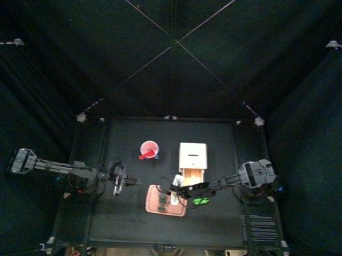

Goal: Put sushi piece in drawer

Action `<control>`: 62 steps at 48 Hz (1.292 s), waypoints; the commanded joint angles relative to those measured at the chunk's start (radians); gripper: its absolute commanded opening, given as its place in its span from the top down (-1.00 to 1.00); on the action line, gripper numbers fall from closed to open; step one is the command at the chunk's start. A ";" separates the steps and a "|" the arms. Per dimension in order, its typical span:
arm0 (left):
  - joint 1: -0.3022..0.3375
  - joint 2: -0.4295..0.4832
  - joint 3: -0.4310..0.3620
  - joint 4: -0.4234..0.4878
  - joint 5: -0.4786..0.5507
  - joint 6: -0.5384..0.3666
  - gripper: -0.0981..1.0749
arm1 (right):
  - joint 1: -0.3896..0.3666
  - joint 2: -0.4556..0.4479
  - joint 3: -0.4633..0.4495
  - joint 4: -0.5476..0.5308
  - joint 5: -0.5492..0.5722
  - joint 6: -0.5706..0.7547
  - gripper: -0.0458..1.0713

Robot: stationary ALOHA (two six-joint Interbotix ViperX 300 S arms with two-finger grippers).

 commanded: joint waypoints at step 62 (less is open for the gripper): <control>0.026 0.002 -0.005 -0.002 -0.005 0.003 0.52 | 0.002 -0.517 0.422 0.028 0.150 0.310 -0.08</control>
